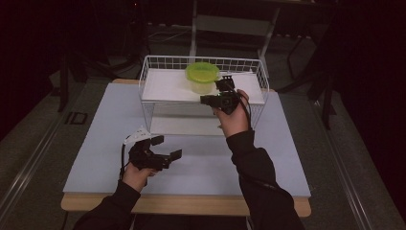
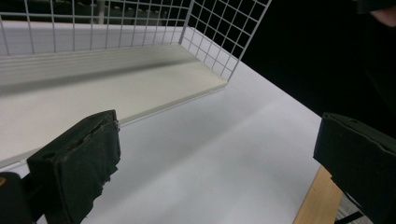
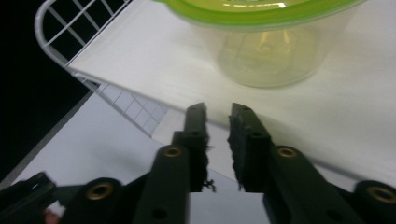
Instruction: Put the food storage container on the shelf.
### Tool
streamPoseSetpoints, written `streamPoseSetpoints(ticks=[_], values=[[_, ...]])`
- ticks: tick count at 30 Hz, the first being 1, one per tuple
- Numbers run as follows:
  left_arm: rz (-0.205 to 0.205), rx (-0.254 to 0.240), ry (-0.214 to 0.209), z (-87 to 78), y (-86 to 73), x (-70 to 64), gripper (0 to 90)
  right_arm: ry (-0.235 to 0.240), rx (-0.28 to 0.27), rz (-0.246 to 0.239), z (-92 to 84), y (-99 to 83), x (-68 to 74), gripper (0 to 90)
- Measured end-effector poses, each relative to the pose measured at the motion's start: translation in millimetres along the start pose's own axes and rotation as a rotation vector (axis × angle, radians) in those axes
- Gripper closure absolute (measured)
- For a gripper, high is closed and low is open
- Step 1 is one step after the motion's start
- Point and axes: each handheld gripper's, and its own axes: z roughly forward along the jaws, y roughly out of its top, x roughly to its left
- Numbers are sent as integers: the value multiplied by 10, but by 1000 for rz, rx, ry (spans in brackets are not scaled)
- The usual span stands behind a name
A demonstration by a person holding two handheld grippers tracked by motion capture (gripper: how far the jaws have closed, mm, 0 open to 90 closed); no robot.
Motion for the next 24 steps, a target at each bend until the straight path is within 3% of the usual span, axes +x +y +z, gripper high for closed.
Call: streamPoseSetpoints(ticks=[7,13,16,17,18,24], values=[[13,-2,-16,-16,-16,-14,15,39,-35,-80,-220,-156,103,524],[24,-7,-54,-53,-56,-47,15,70,-84,-206,-353,-446,189,391],[39,-7,-51,-87,-63,-60,15,90,-94,-207,-371,-625,190,306],[45,-8,-51,-99,-64,-64,15,98,-86,-231,-364,-689,184,273],[53,-3,-49,-112,-64,-72,15,107,-79,-252,-359,-750,177,259],[85,-4,-60,-132,-98,-117,15,131,-47,-259,-269,-1048,77,195]])
